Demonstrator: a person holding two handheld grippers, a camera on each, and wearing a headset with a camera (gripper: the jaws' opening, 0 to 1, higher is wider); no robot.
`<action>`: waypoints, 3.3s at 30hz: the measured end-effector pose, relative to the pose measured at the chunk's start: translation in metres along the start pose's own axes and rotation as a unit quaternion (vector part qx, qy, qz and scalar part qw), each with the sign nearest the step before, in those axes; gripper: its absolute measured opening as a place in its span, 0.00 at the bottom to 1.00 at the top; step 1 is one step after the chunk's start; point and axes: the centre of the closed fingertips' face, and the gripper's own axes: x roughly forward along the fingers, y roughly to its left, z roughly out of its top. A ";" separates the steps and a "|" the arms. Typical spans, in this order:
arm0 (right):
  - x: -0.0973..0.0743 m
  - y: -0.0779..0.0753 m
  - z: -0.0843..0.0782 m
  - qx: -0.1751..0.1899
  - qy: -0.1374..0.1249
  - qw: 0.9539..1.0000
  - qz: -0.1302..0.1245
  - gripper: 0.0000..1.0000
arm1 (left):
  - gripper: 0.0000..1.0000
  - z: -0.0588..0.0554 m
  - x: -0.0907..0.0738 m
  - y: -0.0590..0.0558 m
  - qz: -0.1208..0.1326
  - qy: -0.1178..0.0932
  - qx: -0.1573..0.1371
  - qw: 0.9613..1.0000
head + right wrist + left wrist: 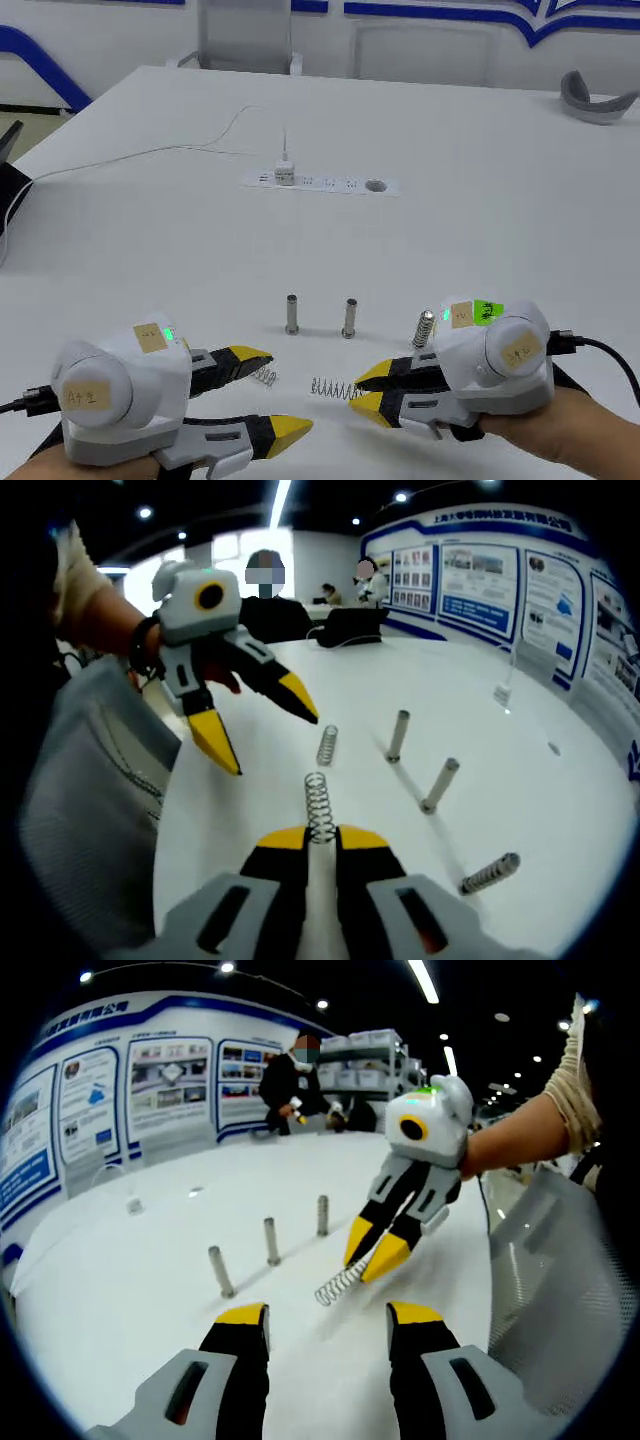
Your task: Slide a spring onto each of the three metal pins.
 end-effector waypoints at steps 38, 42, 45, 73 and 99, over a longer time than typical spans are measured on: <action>-0.021 0.037 0.036 -0.032 0.030 0.997 0.068 0.11 | 0.12 -0.001 0.009 -0.032 -0.059 0.007 0.063 0.996; -0.022 0.037 0.046 -0.036 0.017 0.997 0.068 0.11 | 0.12 0.000 0.011 -0.033 -0.058 0.007 0.062 0.996; -0.022 0.038 0.054 -0.038 0.006 0.997 0.068 0.11 | 0.11 0.001 0.011 -0.033 -0.056 0.004 0.062 0.996; -0.018 0.039 0.074 -0.044 -0.028 0.997 0.058 0.11 | 0.12 0.011 0.015 -0.036 -0.053 -0.011 0.051 0.997; -0.025 0.026 0.077 -0.040 -0.028 0.998 0.035 0.11 | 0.43 0.010 -0.001 -0.012 -0.013 -0.022 -0.001 1.000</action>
